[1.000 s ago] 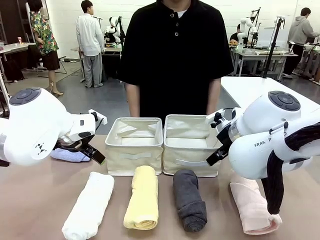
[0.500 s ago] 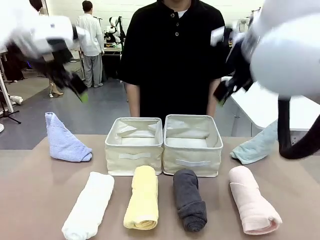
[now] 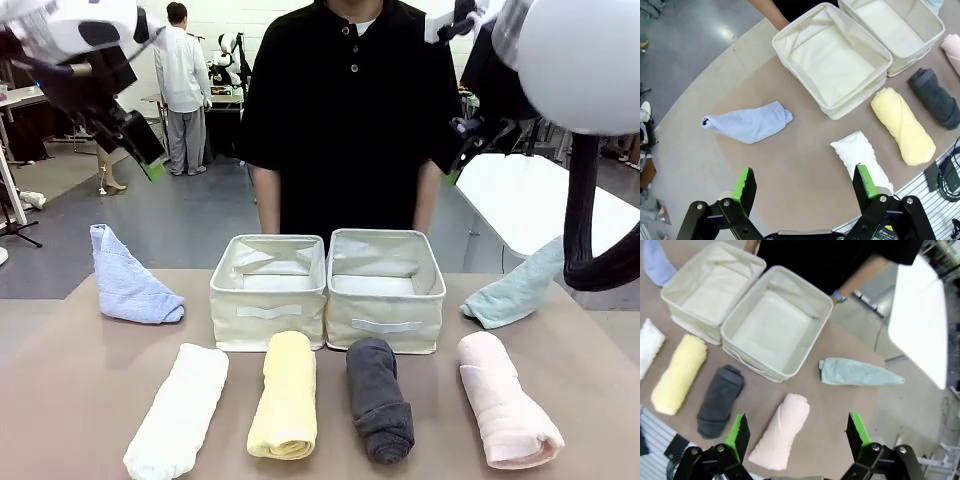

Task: Sort the towels based on their folding style.
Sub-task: Pick up one triangle-folded towel and place it in the left Fabric basket.

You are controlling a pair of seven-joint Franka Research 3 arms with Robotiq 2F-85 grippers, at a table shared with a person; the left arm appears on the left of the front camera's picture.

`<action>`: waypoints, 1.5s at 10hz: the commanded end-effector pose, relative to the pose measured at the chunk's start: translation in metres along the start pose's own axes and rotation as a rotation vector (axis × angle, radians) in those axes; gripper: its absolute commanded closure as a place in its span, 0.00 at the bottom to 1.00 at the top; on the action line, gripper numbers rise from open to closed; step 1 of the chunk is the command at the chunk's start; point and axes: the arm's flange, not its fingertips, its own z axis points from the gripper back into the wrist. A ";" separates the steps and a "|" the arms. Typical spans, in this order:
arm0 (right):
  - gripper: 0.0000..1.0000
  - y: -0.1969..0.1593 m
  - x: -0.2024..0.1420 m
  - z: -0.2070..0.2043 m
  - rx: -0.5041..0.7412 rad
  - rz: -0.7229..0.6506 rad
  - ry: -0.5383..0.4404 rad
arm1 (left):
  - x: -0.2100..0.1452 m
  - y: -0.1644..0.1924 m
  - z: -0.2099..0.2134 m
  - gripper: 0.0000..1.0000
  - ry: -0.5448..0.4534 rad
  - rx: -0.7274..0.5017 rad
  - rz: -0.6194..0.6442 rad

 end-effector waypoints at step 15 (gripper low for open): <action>0.00 -0.271 -0.212 0.029 0.768 -0.030 -0.393 | -0.204 0.234 0.061 0.00 -0.476 -0.509 -0.016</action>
